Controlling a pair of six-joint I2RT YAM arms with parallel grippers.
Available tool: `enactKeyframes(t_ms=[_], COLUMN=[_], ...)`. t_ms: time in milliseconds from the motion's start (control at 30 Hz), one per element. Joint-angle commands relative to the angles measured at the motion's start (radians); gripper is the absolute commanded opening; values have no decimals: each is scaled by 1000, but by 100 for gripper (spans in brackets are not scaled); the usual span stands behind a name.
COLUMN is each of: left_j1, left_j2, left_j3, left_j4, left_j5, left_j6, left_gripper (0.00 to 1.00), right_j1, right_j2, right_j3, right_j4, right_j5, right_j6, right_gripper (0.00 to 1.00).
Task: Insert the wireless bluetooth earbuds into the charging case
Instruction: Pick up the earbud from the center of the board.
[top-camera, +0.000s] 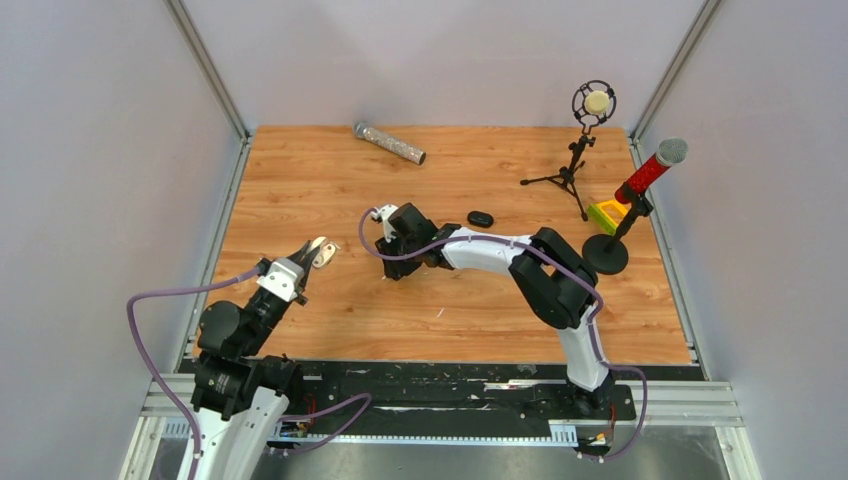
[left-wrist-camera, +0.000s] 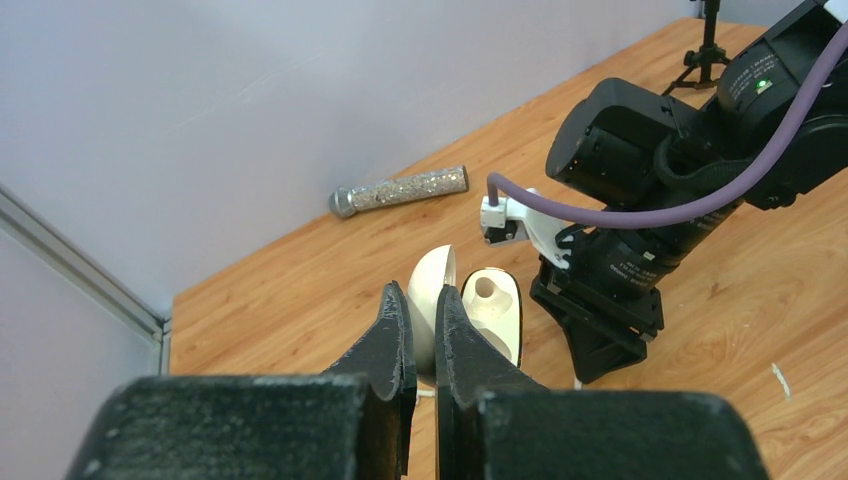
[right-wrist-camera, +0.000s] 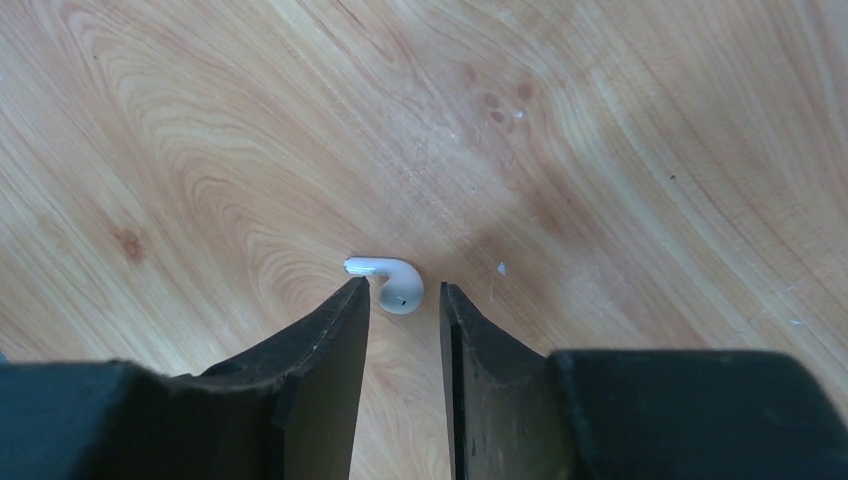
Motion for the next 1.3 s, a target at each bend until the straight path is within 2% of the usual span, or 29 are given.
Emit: enactKeyframes(t_ms=[0,367,667,1100,1267], left_j1=[-1,-1,-1,0,-1], left_j2=[6,16,24,23,22], left_j3=[6,7,11,13,15], left_j4=[51,73,80,89,90], left_j5=[-8,-5,1,-1,0], left_j6=[-11,10,15,23,17], left_gripper=[0,0,0,0,0], right_j1=[7,5,5,6,5], right_j2=[18,33,41,55,50], right_j3=[53,60,72,74,81], right_j4=[-6,-13,-14,-36,-37], right_j5=[-21,-36,-57,-59,-63], right_j6=[-23,-38,-53,-65,-68], right_gripper=[33,33,23,27,11])
